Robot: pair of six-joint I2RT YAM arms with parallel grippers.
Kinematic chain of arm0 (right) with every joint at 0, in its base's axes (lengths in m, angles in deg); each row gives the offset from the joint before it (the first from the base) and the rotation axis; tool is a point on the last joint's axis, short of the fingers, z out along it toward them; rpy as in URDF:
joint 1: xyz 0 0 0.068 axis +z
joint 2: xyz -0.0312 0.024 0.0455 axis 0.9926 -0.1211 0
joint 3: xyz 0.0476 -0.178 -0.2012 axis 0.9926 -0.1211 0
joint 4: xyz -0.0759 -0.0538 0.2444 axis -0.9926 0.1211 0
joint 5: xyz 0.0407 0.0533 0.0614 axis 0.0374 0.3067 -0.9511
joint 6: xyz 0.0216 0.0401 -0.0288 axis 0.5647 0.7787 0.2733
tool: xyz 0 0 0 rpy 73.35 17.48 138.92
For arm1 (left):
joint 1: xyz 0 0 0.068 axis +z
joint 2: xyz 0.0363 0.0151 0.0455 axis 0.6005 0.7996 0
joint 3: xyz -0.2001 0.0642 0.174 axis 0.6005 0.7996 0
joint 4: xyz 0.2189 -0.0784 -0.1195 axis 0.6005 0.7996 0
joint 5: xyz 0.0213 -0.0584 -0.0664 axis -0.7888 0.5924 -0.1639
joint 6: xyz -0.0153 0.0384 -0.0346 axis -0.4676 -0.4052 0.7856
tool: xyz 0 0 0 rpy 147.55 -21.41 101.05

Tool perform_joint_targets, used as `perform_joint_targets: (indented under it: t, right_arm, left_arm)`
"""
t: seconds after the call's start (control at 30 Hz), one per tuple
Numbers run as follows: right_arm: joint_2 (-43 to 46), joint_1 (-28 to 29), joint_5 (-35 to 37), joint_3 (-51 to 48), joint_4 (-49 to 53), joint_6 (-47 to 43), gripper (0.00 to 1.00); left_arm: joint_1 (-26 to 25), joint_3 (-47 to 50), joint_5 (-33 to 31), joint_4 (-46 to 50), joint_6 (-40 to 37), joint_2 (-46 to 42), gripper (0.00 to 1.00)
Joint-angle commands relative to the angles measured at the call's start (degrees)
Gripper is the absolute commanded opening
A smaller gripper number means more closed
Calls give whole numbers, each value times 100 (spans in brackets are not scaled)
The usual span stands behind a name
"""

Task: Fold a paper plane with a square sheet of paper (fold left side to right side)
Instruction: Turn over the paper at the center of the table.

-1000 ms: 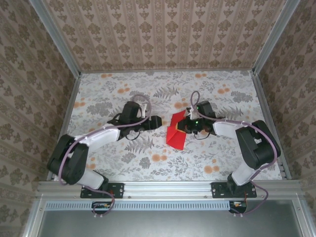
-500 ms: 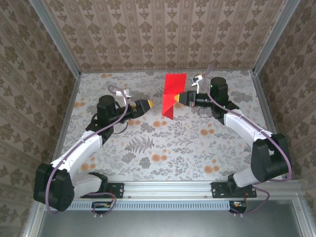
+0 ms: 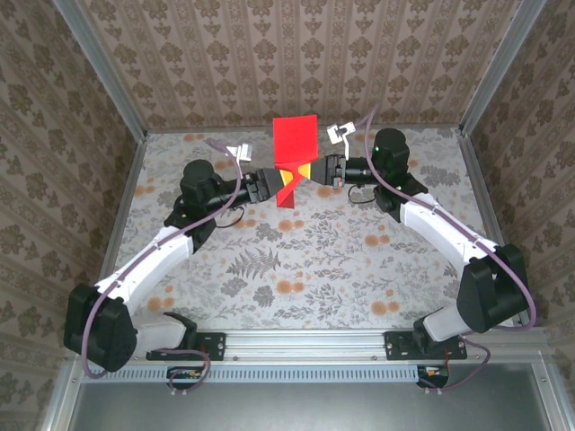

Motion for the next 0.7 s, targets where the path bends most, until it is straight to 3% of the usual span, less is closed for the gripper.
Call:
perform_joint_targets:
  t: [0.0,0.47,0.67]
  right_arm:
    - [-13,32,-130,91,-206,125,13]
    - [45,-42,121,-299,-126,151,18]
    - [284,-198,333,-464,381,-98,30]
  left_arm:
    - [-54,-252,157,-280,41,-6,79]
    - [-62,-248,-38,53,-161,-244,29]
    - [-88,-298,-263,674,-532,-320,15]
